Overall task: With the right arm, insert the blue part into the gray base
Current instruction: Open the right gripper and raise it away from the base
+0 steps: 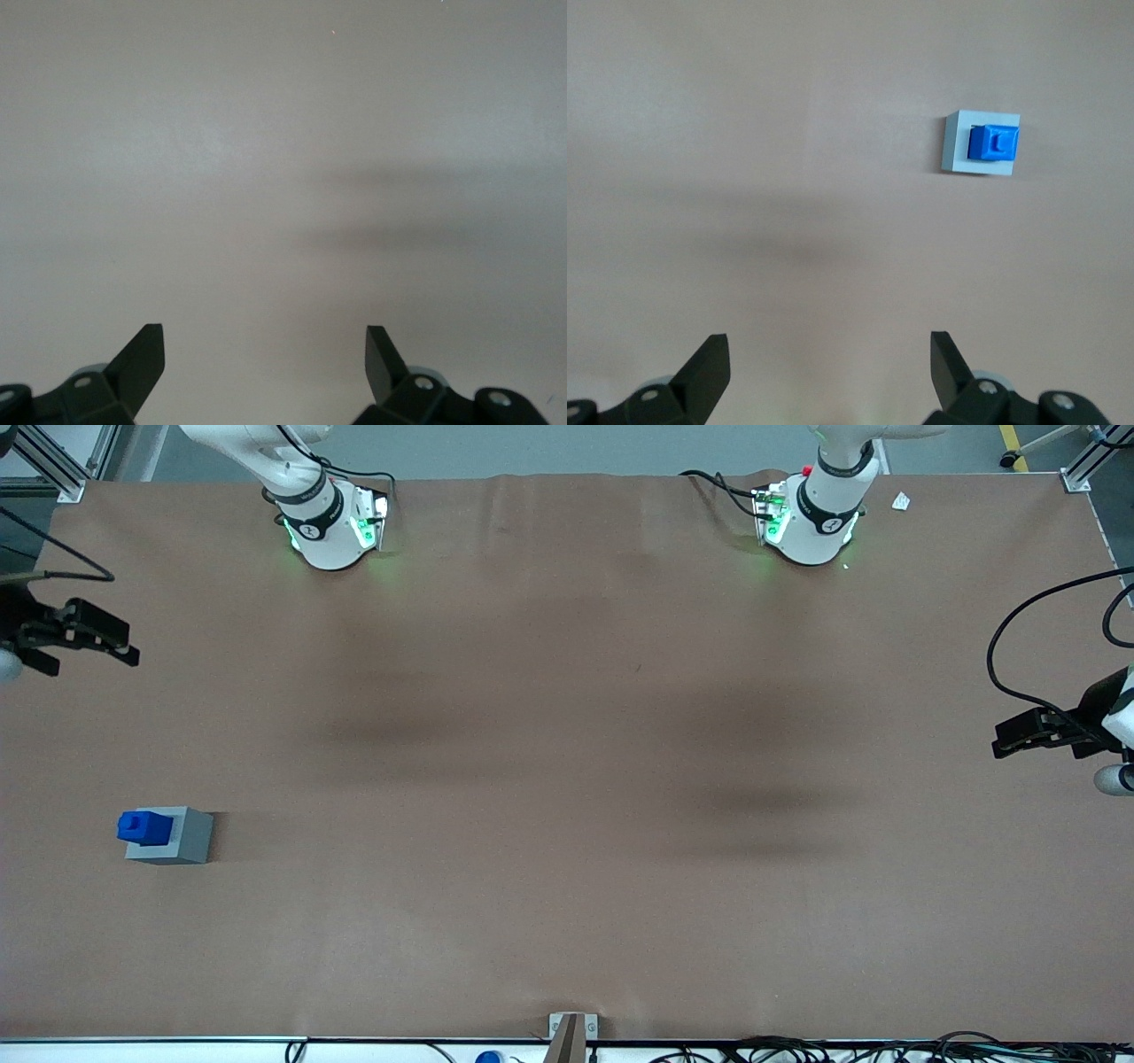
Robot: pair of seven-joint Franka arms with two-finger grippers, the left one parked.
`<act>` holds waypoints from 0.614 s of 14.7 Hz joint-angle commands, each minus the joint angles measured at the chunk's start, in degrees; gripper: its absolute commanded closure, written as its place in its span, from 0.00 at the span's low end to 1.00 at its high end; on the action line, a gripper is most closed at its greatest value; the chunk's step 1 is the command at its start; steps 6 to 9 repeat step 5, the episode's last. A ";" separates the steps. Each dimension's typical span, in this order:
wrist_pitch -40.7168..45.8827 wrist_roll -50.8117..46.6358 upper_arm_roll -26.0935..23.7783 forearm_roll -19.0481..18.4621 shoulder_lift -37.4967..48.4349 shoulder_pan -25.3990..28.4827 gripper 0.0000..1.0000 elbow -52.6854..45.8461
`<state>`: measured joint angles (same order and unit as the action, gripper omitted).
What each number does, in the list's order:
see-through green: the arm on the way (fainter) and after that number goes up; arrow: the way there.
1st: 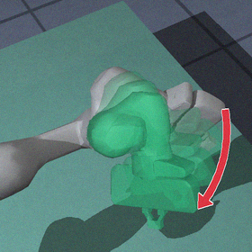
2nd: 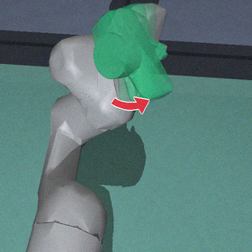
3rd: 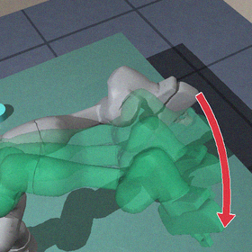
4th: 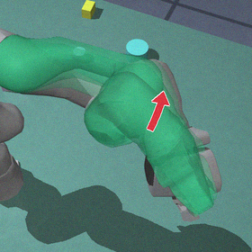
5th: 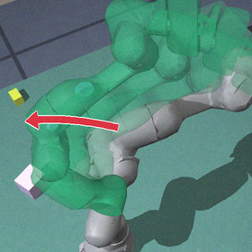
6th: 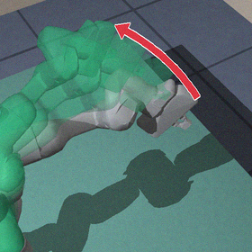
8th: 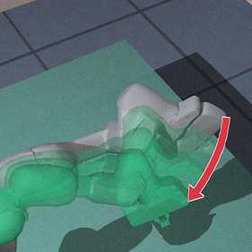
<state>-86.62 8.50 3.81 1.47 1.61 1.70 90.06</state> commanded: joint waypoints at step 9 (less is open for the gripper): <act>-3.39 -0.94 -0.21 -0.68 8.33 0.06 0.00 8.30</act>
